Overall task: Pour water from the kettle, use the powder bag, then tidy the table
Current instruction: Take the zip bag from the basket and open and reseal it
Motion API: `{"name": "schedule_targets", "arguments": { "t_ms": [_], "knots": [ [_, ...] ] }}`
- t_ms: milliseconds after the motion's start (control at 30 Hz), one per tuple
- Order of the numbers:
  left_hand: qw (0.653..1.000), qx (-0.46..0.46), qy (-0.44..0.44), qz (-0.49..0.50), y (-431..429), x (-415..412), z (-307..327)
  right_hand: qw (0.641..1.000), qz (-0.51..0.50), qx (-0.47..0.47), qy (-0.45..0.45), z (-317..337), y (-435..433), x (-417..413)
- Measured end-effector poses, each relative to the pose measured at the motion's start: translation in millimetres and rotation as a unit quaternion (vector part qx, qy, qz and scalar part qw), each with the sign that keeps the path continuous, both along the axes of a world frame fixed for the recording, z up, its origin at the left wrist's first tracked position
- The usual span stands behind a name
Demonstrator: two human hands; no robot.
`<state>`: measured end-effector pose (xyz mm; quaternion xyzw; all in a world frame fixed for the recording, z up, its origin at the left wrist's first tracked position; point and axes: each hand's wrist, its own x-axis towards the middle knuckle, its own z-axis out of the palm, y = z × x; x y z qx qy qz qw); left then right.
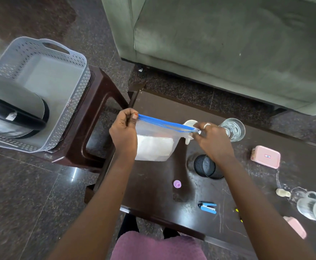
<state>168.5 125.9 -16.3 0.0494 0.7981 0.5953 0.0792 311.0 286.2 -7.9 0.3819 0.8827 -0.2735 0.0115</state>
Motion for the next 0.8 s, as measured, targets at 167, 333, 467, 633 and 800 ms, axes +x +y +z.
{"name": "schedule_targets", "arguments": {
  "t_ms": [167,333,467,633,800],
  "knots": [
    [0.996,0.026,0.011,-0.082,7.1,-1.9,13.1,0.995,0.073,-0.058,0.040,13.4,-12.2,-22.9],
    [0.993,0.051,0.028,-0.101,22.7,-5.9,32.0,0.987,0.101,-0.092,0.085,26.2,-22.7,-43.5],
    [0.995,-0.042,0.057,-0.071,38.7,-5.6,39.8,0.977,0.056,-0.144,0.146,30.7,-28.7,-49.9],
    [0.973,-0.181,-0.002,-0.146,54.4,12.8,34.8,0.957,-0.100,-0.194,0.193,20.8,-43.4,-48.4],
    [0.945,-0.253,-0.072,-0.193,63.7,30.3,30.4,0.920,-0.227,-0.255,0.192,4.4,-58.2,-41.5]
  ]
}}
